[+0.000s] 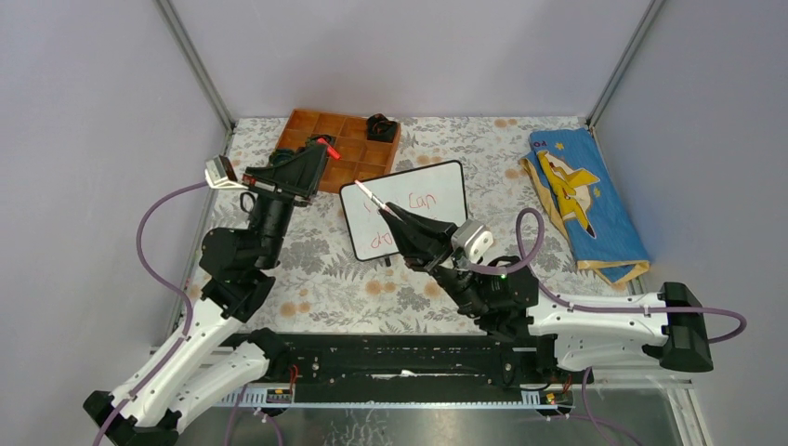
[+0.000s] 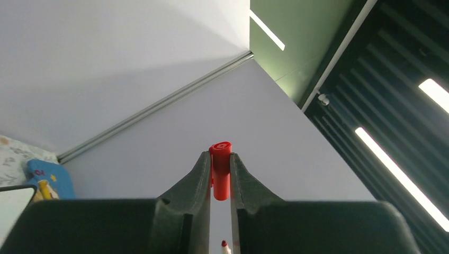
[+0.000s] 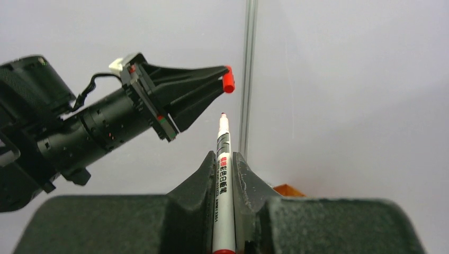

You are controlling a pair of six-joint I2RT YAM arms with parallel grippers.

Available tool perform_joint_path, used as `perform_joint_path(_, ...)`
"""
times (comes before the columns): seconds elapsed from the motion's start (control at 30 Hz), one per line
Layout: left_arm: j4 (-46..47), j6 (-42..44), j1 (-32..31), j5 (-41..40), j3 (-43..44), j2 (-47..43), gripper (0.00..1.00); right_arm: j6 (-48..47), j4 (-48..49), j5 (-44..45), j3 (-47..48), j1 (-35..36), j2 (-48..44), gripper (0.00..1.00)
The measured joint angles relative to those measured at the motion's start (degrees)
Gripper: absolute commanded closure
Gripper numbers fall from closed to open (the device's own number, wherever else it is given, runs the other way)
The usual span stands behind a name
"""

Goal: Write a sentence on the whiteboard
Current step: Close the whiteboard marker at the center of the board.

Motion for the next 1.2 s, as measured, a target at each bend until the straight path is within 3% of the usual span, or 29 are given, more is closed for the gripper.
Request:
perform_joint_path(0.37,3.89,-4.83,0.00,-0.07,-2.95,-2.01,1.00,1.92,4.90,-1.51,3.69,0.07,3.19,1.00)
perform_joint_path(1.2,6.80,-6.12,0.00,1.29,-3.50,-3.04,1.00,4.22,3.74,-2.14,6.80,0.07,5.75,1.00)
